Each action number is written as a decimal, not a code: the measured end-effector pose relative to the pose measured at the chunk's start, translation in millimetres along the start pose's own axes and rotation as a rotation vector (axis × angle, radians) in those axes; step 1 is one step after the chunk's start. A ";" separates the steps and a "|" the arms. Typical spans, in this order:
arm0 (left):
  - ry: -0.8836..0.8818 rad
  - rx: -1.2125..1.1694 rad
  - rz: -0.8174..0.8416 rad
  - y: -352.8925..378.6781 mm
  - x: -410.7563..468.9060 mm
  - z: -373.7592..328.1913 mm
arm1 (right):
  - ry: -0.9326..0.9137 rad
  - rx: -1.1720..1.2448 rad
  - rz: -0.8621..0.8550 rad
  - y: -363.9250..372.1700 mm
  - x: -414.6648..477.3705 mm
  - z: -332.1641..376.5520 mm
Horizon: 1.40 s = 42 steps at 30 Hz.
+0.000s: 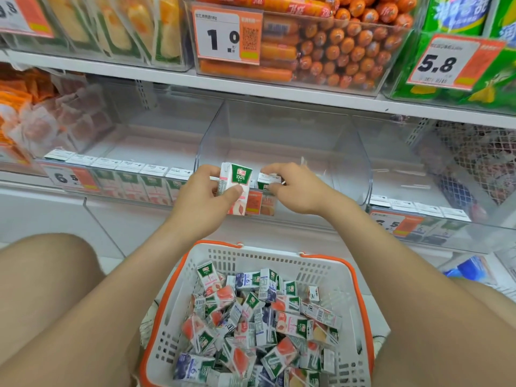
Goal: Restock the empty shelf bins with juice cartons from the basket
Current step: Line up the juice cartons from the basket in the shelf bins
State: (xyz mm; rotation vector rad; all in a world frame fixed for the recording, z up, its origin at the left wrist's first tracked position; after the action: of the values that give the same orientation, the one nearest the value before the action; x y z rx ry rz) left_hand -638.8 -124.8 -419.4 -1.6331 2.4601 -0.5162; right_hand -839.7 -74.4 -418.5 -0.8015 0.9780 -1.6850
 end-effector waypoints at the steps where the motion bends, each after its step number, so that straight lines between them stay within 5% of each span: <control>1: 0.000 -0.008 0.015 0.4 -0.2 -1.0 | 0.007 -0.001 0.045 2.1 1.9 -0.3; 8: 0.039 0.001 0.058 -5.7 2.6 -8.8 | 0.034 -0.053 0.064 8.3 8.1 -2.1; 11: 0.039 0.000 0.075 -10.7 5.9 -7.4 | 0.084 -0.028 -0.212 -3.0 6.0 0.0; 14: 0.044 -0.033 0.119 -19.1 9.5 -8.7 | 0.008 0.335 -0.485 -24.3 -9.6 25.0; 18: 0.175 -0.033 0.260 -38.1 10.3 -23.9 | -0.177 0.515 -0.242 -14.3 -26.5 67.5; 22: 0.251 0.037 0.282 -75.0 21.1 -33.0 | -0.158 0.629 -0.285 -5.5 -26.0 95.6; 28: 0.126 0.378 -0.266 -179.7 83.8 6.2 | -0.020 0.615 -0.353 23.7 25.2 145.9; 33: -0.111 0.769 -0.382 -231.2 114.7 65.7 | -0.166 0.477 -0.366 57.9 85.4 217.4; 38: -0.254 0.685 -0.593 -252.5 119.4 90.5 | -0.201 0.353 -0.245 117.7 172.9 260.7; 42: -0.431 0.328 -0.590 -241.0 121.8 108.9 | -0.210 0.330 -0.091 156.9 215.8 290.7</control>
State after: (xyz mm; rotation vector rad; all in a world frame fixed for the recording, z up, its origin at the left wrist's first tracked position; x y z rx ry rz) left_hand -445.8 -342.7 -425.7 -2.0425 1.4922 -0.5257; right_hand -587.0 -377.4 -412.3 -0.7900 0.5085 -1.7407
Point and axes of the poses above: each hand's wrist, its own x-axis towards the middle knuckle, its own y-axis out of the palm, z = x × y, the point moved 5 cm from there along x, towards the middle knuckle, and after that the axes turned 6 degrees about -z, right-handed, at the moved point
